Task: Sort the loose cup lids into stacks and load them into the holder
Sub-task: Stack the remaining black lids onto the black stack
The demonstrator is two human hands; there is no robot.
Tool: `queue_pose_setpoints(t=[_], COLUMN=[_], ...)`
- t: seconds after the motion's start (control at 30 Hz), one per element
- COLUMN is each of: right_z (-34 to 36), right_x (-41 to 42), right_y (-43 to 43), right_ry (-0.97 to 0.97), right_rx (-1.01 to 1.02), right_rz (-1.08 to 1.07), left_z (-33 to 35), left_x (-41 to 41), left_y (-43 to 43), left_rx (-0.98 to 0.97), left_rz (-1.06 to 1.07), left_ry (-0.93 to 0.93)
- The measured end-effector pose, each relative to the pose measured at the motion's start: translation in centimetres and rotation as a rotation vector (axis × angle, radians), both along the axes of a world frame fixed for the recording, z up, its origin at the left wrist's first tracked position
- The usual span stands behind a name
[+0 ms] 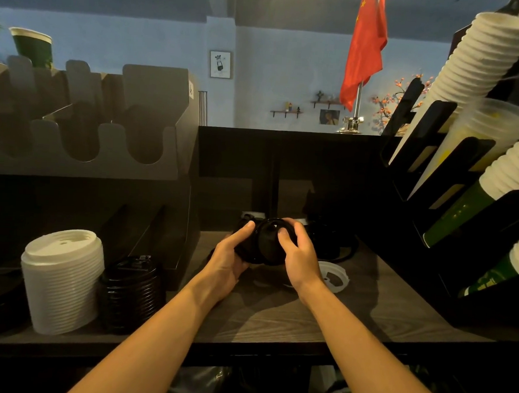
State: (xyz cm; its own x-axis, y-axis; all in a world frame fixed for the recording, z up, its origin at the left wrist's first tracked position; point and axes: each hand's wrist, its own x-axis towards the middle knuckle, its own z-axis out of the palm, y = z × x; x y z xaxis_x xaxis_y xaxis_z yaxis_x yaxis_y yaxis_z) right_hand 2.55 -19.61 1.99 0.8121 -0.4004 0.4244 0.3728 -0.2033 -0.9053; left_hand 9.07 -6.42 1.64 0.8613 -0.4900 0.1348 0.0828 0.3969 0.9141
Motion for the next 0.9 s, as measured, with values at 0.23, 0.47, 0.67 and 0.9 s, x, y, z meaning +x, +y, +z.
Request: queue_pose_setpoints(t=[0.23,0.47,0.67,0.9], right_z=[-0.01,-0.03,-0.11,-0.57], right_x=[0.12,0.21,0.16,0.61], right_y=[0.03,-0.16,-0.18,-0.12], right_ry=[0.015,0.034,0.050,0.073], right_rx=[-0.019,0.042,0.058,-0.002], right_rz=[-0.046,-0.022,-0.025,-0.049], left_z=[-0.07,0.16,0.29,0.10], left_x=[0.28,0.13,-0.24,-0.59], left_y=[-0.19,-0.29,-0.57,-0.38], left_rx=[-0.025,-0.058,0.043,0.132], left_rz=[0.089,0.106,0.326,0.540], left_ry=[0.030,0.047,-0.063,-0.228])
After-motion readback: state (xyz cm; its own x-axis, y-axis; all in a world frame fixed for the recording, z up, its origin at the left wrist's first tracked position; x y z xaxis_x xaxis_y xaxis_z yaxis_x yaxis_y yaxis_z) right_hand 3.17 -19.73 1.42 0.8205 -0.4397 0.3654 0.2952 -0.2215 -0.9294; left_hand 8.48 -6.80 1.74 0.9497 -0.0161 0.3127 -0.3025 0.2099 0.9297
